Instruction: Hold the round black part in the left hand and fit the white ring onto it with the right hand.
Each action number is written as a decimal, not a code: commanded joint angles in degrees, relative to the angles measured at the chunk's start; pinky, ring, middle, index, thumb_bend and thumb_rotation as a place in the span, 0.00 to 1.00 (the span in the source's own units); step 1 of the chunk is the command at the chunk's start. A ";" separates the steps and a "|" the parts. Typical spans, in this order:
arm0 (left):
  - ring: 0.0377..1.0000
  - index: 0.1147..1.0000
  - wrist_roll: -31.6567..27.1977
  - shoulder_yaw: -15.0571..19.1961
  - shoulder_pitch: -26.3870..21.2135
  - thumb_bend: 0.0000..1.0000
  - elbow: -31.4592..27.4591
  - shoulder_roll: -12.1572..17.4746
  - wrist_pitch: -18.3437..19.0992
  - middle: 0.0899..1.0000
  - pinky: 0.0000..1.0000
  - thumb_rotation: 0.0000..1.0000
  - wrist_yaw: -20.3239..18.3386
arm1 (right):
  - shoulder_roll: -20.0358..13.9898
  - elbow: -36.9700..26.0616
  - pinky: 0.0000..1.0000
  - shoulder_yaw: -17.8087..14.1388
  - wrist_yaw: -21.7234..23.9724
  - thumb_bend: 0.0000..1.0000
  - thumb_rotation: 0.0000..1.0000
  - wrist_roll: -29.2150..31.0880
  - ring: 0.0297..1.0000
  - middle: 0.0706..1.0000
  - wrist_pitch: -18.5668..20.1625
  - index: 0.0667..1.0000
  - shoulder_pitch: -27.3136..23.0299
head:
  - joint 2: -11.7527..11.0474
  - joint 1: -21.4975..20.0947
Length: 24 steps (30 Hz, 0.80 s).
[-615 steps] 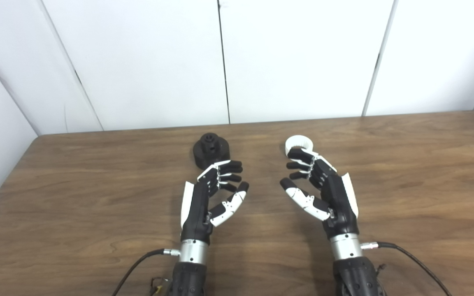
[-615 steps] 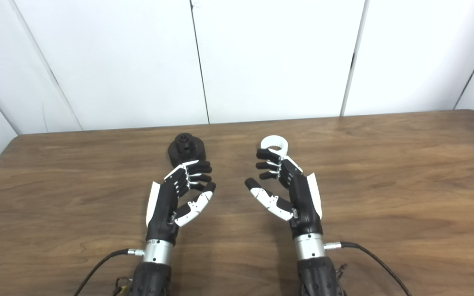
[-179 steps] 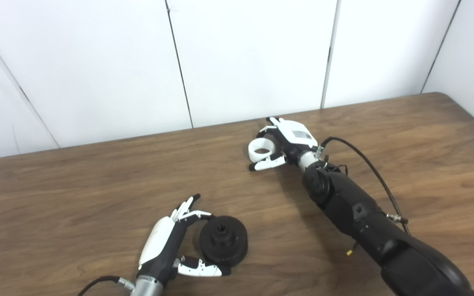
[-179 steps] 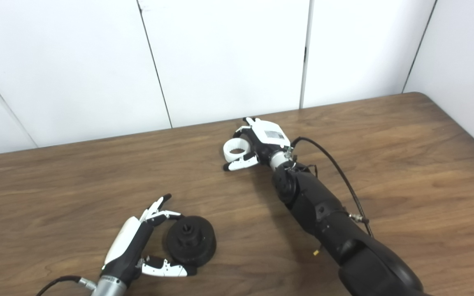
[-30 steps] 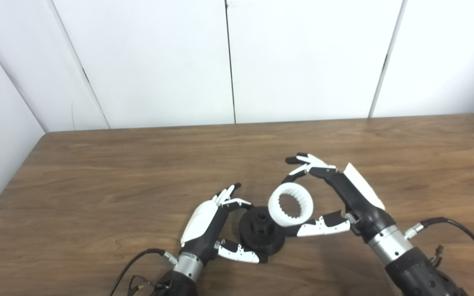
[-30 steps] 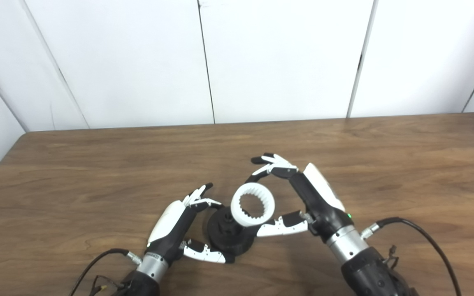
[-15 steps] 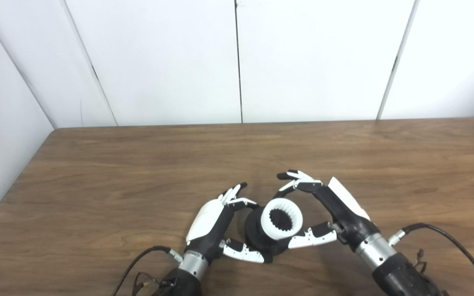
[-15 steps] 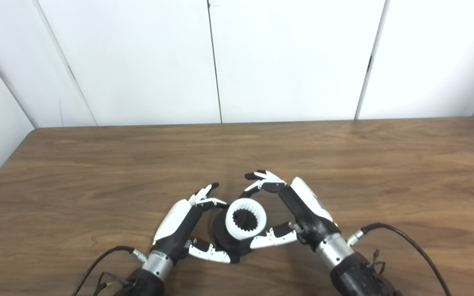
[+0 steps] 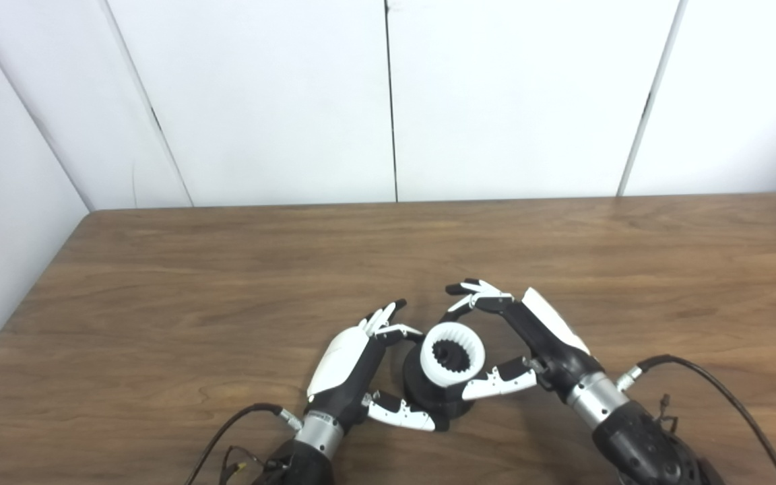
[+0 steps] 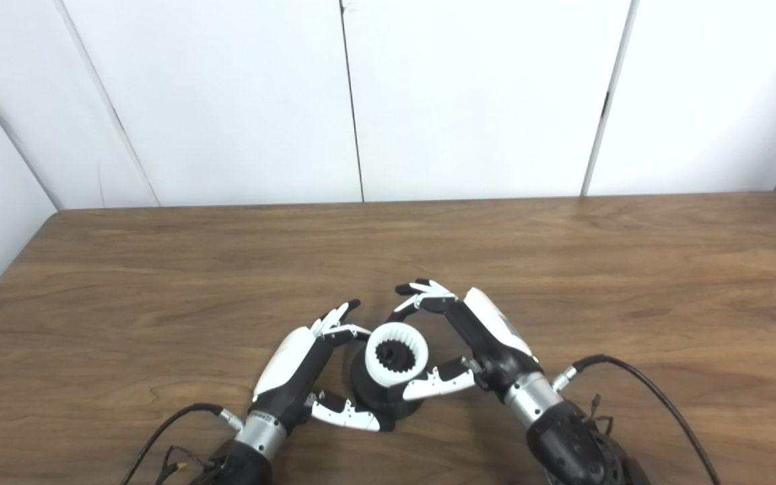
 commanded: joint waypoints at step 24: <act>1.00 0.55 0.52 -1.05 -0.40 0.94 -1.14 -0.30 0.58 1.00 1.00 0.24 -0.24 | 0.53 4.62 0.96 2.58 -0.95 0.52 0.15 -2.87 0.93 0.84 -3.90 0.44 -3.41 | 0.91 0.12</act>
